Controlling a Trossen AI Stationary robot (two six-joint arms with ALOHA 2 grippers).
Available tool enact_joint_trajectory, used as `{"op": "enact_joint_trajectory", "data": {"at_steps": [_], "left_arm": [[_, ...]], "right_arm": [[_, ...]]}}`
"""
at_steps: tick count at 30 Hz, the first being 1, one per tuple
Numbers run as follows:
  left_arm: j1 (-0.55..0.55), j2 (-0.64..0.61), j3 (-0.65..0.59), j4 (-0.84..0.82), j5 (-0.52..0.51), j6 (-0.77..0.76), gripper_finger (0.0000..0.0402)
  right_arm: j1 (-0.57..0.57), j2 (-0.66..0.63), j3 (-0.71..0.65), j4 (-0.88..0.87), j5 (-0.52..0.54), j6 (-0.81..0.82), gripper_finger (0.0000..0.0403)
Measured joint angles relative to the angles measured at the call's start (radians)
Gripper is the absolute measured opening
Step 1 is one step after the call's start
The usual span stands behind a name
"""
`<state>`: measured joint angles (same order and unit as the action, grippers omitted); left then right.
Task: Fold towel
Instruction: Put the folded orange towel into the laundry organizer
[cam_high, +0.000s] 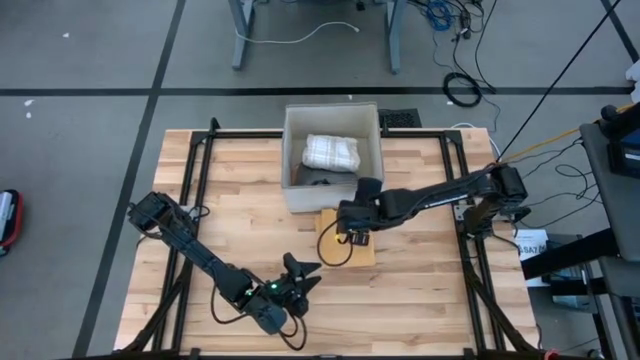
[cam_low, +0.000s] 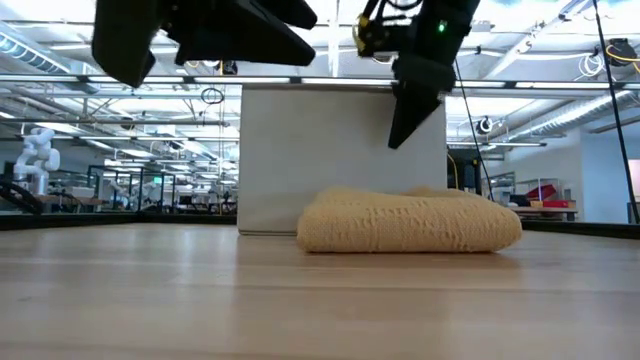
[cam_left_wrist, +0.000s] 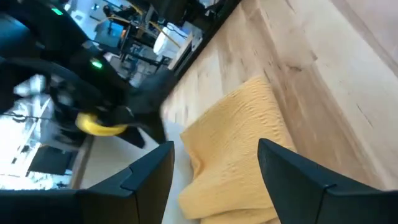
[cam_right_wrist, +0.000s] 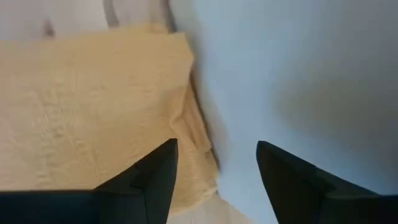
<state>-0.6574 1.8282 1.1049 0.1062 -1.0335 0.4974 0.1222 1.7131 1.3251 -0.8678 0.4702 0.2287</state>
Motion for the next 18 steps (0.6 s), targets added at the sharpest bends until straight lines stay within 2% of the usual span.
{"op": "enact_joint_trajectory", "data": {"at_steps": [3,7,9,13,16,18], "left_arm": [[0.025,0.000,0.000,-0.002,0.043,-0.026,0.0238],[0.087,0.000,0.000,-0.024,0.197,-0.097,0.0238],[0.121,0.000,0.000,-0.028,0.238,-0.128,0.0238],[0.164,0.000,0.000,-0.042,0.231,-0.143,0.0238],[0.166,0.000,0.000,-0.048,0.199,-0.089,0.0238],[0.166,0.000,0.000,-0.046,0.236,-0.072,0.0238]], "right_arm": [[0.014,-0.030,0.000,0.001,-0.006,0.050,0.0203],[0.052,-0.032,0.000,0.000,-0.080,0.102,0.0202],[0.078,-0.025,-0.001,0.001,-0.095,0.132,0.0202],[0.148,-0.023,-0.032,-0.002,-0.048,0.193,0.0201],[0.206,-0.023,-0.041,-0.039,0.010,0.210,0.0201],[0.244,-0.023,-0.041,-0.045,0.021,0.210,0.0201]]}}
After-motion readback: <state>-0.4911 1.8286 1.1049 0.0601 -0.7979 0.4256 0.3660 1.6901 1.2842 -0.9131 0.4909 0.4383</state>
